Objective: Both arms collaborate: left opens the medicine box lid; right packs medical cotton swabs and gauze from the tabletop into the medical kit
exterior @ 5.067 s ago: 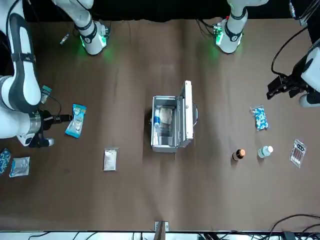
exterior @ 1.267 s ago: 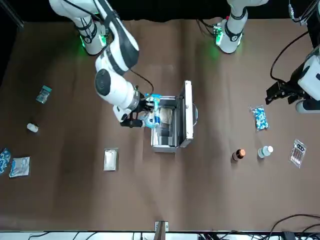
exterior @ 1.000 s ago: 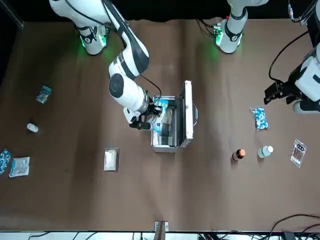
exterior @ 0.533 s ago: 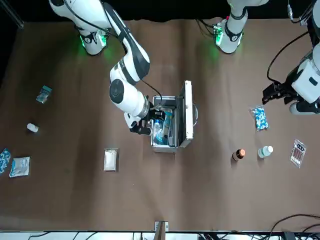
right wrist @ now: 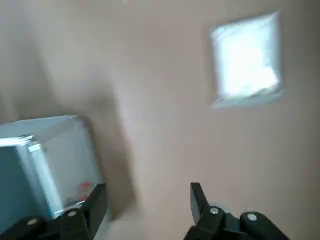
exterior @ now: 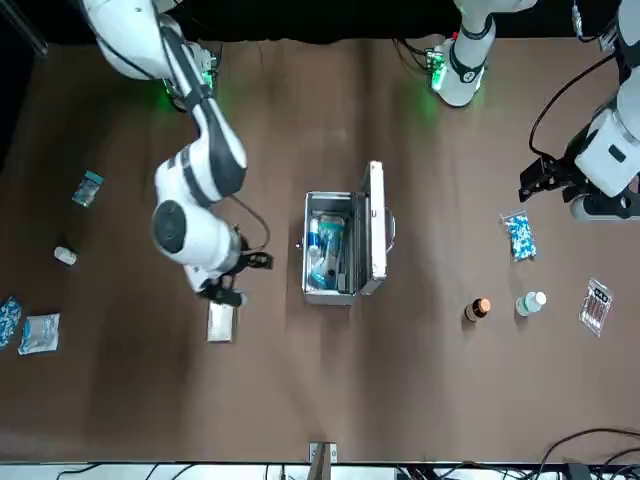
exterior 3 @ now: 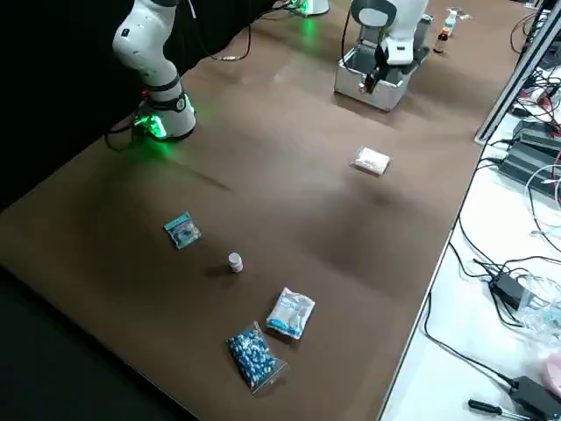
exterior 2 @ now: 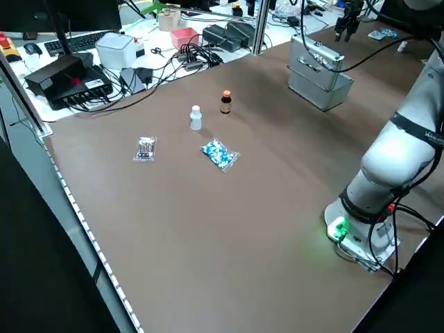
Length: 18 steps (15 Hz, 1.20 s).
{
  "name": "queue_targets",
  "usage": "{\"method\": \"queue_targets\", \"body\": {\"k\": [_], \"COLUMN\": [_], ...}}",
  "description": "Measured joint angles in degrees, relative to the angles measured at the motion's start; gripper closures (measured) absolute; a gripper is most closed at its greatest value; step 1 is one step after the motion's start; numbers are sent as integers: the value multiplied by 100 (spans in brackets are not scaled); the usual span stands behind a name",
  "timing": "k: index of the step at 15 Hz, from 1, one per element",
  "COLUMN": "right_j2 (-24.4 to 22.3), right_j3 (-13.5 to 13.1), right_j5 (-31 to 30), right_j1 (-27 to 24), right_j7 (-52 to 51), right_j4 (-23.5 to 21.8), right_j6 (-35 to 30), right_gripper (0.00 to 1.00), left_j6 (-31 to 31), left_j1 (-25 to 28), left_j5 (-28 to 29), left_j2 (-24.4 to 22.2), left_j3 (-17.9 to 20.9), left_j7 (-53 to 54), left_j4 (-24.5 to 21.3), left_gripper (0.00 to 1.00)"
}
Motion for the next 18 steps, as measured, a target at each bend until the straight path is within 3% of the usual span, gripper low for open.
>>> {"method": "queue_targets", "body": {"k": [4,6,7,18], "right_j2": [129,326,432,1299], "right_j3": [-12,-12,-11,44], "right_j5": [-156,-156,-160,-173], "right_j1": [-706,-886,-903,-838], "right_j7": [-1799,-2317,-2404,-2253], "right_j4": [-57,-121,-132,-148], "right_j6": [279,509,617,1762], "right_gripper": [22,7,1,1], "left_j6": [68,123,140,131], "left_j1": [7,13,15,14], "left_j5": [0,0,0,0], "left_j2": [0,2,4,-2], "left_j3": [2,4,5,7], "left_j7": [0,0,0,0], "left_j4": [-24,-62,-79,-85], "left_gripper": [0,0,0,0]}}
